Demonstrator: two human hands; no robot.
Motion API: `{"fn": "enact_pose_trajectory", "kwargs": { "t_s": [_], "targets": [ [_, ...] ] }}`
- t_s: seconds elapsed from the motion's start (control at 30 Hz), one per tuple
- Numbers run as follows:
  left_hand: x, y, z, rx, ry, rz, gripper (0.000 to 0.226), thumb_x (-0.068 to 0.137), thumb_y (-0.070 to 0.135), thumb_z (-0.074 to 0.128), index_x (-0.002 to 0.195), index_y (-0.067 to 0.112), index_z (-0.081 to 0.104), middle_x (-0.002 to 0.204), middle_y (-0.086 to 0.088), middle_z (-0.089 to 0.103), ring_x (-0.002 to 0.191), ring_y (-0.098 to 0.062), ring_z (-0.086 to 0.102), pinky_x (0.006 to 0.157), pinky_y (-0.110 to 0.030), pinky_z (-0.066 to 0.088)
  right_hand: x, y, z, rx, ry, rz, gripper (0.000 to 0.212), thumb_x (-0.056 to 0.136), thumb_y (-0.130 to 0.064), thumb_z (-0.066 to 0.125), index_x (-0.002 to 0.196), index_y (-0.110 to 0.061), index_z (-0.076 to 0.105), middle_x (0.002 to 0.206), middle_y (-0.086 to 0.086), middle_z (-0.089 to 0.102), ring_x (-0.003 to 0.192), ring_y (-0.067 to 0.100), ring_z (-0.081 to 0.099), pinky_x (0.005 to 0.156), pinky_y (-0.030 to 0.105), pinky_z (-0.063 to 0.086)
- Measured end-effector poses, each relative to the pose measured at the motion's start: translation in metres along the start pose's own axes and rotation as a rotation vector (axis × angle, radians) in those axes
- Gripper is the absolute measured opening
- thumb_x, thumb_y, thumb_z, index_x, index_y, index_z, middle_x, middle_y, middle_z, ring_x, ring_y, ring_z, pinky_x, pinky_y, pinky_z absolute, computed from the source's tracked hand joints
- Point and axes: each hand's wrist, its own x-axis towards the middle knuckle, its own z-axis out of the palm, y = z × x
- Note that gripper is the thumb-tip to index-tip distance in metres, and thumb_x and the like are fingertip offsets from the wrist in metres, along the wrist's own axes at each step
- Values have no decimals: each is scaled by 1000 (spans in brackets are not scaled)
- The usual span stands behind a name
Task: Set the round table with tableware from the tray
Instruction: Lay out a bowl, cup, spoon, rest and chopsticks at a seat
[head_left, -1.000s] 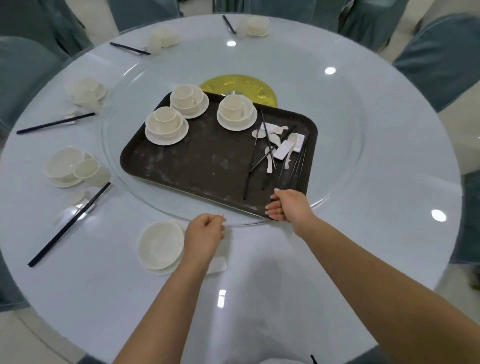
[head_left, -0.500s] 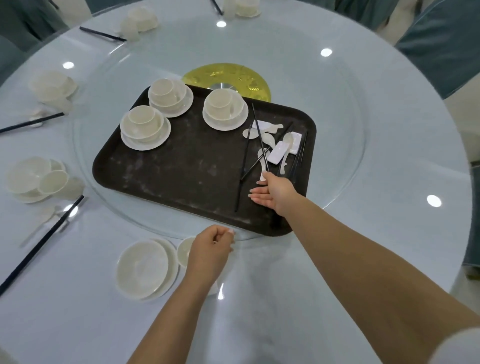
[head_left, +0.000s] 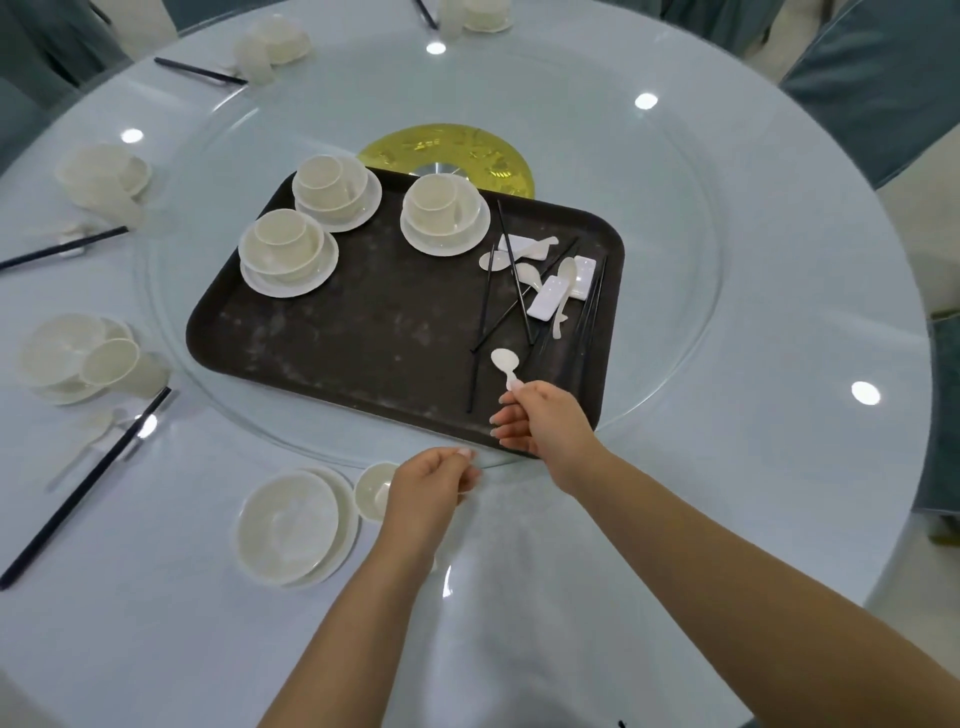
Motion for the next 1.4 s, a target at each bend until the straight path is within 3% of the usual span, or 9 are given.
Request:
{"fn": "enact_pose_trajectory", "kwargs": {
  "t_s": [0.07,0.2,0.33,0.6,0.8,0.9,1.0,1.2,1.4],
  "targets": [
    [-8,1,-2,-65,-13,-31,20,95,26,55,84,22,71,80,3,75,85,-14,69,81,-29,54,-20,9,1,-6,-42,-11,26,102,-24,47,89,-7,62,67,7,68,55,14,64,53,23,54],
    [-25,1,-10,-216,-174,-67,35,101,37,43,98,17,71,92,-2,76,91,-15,72,77,-28,53,-62,27,8,-10,-200,-28,26,101,-25,48,89,-8,63,72,8,70,59,17,66,57,26,54],
    [-39,-3,-18,-430,-193,-137,45,100,42,45,99,6,71,74,-11,64,65,-24,61,60,-35,49,-96,41,16,-109,-336,-100,30,103,-26,44,90,-9,64,74,8,70,61,18,65,60,27,55],
    [-59,-22,-39,-298,-11,-45,22,96,23,53,94,13,73,85,-7,71,76,-19,66,70,-31,53,-117,74,22,-367,-354,-154,29,101,-32,47,91,-11,65,74,-1,68,61,12,64,59,21,53],
    [-67,-58,-64,-121,85,25,24,99,23,51,89,23,72,79,2,75,83,-16,69,80,-29,54,-106,96,19,-497,-300,-114,23,96,-34,56,91,-13,63,80,4,71,61,12,65,64,27,55],
    [-70,-83,-81,-13,136,50,26,97,27,54,81,27,74,67,10,69,70,-6,64,71,-23,52,-95,108,20,-657,-226,-177,16,93,-33,60,93,-17,63,80,-2,70,64,11,66,70,31,56],
    [-73,-108,-96,57,171,30,34,93,34,58,66,16,69,54,8,58,56,-9,52,62,-22,44,-83,119,24,-874,-172,-283,11,91,-34,61,96,-25,61,82,-12,61,77,11,62,67,22,46],
    [-73,-130,-101,-30,164,-103,27,93,22,61,73,12,76,59,4,69,47,1,58,49,-11,45,-63,132,44,-1173,-198,-355,48,93,-35,60,137,-25,46,123,0,53,105,16,56,87,25,42],
    [-70,-141,-88,-99,104,-213,19,92,20,64,84,10,77,75,-3,75,52,-3,60,55,-16,46,-51,141,58,-1336,-221,-350,42,94,-25,56,135,-27,50,126,3,49,108,22,57,88,31,47]
  ]
}}
